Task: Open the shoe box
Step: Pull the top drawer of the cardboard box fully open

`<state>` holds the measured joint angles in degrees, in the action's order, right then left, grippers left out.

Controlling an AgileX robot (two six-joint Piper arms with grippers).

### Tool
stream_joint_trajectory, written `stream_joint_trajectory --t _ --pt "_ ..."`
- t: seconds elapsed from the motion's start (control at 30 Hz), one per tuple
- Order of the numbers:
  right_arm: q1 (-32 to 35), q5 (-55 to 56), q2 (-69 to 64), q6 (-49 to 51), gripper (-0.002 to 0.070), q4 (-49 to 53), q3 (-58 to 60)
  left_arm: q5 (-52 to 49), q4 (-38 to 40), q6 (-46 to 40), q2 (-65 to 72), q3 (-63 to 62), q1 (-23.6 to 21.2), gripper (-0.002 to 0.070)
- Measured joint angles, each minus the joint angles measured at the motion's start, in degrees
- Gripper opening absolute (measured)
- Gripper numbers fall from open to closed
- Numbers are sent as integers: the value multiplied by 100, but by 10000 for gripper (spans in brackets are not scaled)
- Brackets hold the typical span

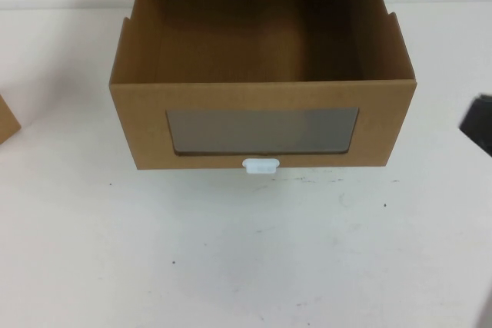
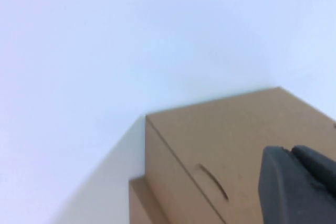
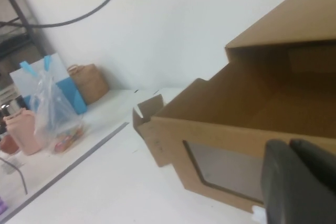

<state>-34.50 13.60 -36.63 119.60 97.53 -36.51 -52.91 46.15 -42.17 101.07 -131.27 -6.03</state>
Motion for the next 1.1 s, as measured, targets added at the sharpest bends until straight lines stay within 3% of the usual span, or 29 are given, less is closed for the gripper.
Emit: stream_joint_trajectory --t 0.33,0.67,0.77,1.0,1.1 --pt "0 -706 723 -116 -18 -32 299 933 -185 -378 -2204 3010 -16 -6" --pt "0 -2286 775 -1230 -18 -188 299 1859 -591 -411 -4806 6256 -25 -6" --pt "0 -2692 741 -1803 -18 -600 299 2010 -727 -305 -5492 7079 -25 -6" --pt "0 -3916 440 -4123 -18 -2662 299 2120 -1555 326 -6785 8420 -25 -6" --pt "0 -4164 430 -4543 -18 -3058 312 2163 -1694 518 -7104 8917 -25 -6"
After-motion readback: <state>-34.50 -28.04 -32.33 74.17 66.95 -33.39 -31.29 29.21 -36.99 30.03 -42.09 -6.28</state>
